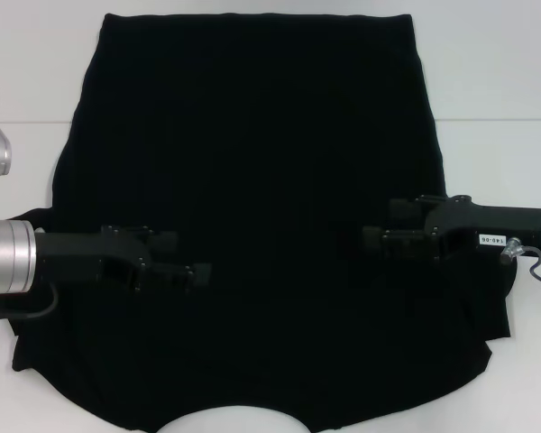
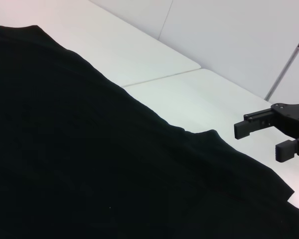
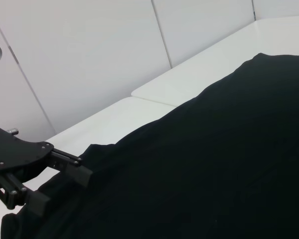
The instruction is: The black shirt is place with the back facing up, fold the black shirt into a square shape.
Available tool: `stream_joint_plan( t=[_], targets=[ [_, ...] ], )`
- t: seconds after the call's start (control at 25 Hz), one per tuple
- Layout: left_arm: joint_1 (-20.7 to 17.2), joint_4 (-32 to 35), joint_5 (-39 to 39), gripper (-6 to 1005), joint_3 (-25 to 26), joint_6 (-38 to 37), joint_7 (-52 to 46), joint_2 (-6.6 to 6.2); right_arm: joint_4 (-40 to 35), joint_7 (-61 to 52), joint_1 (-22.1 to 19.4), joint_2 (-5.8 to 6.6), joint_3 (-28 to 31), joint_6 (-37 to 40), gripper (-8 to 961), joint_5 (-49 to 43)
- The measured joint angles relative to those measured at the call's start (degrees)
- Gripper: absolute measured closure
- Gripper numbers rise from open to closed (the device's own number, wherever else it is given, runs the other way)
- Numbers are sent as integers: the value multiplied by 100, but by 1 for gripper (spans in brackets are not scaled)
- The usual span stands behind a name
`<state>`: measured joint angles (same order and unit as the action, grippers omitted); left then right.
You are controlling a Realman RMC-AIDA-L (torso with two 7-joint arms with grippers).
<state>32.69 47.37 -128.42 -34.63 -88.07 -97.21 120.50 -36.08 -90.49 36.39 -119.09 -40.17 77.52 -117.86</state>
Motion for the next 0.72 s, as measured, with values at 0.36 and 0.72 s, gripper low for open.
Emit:
stream_joint_plan(
  t=[0.36,0.72],
  targets=[
    [1,0,0,74,5,0,0,9,-14,-25,29,0,8,0,104,0],
    [-21,264,-70,83,214,62,-1272,-122,-87,-1881,352,259,-5,-348,109,-144]
  ],
)
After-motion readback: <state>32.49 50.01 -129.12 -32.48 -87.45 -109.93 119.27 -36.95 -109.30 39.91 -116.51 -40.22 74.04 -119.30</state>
